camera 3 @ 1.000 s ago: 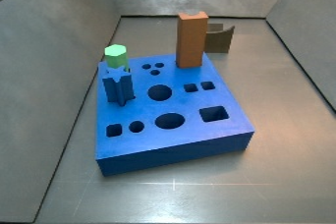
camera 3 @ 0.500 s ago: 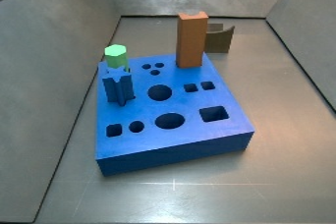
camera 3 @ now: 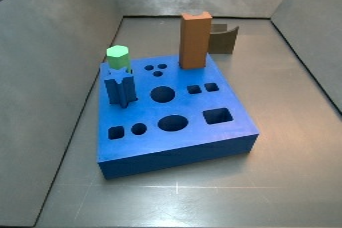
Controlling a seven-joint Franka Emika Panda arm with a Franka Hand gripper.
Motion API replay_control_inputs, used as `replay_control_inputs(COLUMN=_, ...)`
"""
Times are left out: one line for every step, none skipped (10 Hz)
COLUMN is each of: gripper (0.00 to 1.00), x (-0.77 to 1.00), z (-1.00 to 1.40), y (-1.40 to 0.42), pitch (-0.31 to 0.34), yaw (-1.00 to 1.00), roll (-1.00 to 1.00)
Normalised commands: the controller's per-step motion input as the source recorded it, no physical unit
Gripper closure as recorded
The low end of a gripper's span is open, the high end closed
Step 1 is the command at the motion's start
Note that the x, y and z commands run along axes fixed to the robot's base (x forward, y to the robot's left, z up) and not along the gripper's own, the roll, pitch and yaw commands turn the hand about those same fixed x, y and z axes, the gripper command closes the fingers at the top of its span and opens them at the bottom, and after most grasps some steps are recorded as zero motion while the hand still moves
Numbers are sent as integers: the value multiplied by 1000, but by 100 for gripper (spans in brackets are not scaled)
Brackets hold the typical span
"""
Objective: Pick up the square-circle object. Move up. Place the square-circle object on the fixture. Regrasp the square-circle object. Rotate the square-circle object. Move to above the board. Insert the square-circle object.
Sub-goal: Rotate the square-circle object.
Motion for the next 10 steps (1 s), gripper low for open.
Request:
replay_control_inputs(gripper=100, x=1, z=5, y=12, pitch=72, yaw=-1000, roll=-150)
replay_control_inputs(gripper=100, x=2, z=8, y=12, pitch=77, yaw=-757, roll=-164)
replay_control_inputs(gripper=100, x=3, z=11, y=13, pitch=76, yaw=-536, roll=-163)
replay_control_inputs(gripper=100, x=4, z=14, y=13, pitch=74, yaw=-315, roll=-162)
replay_control_inputs(gripper=100, x=5, z=16, y=14, pitch=73, yaw=-242, roll=-161)
replay_control_inputs(gripper=100, x=0, z=-1000, y=0, pitch=71, yaw=-148, roll=-160)
replay_control_inputs(gripper=100, x=11, z=-1000, y=2, pitch=38, yaw=-98, roll=-149)
replay_control_inputs(gripper=100, x=13, z=-1000, y=7, pitch=-1, yaw=-80, roll=-118)
replay_control_inputs(gripper=100, x=9, z=-1000, y=10, pitch=-21, yaw=-71, roll=-93)
replay_control_inputs(gripper=100, x=5, z=-1000, y=15, pitch=-51, yaw=-61, roll=-50)
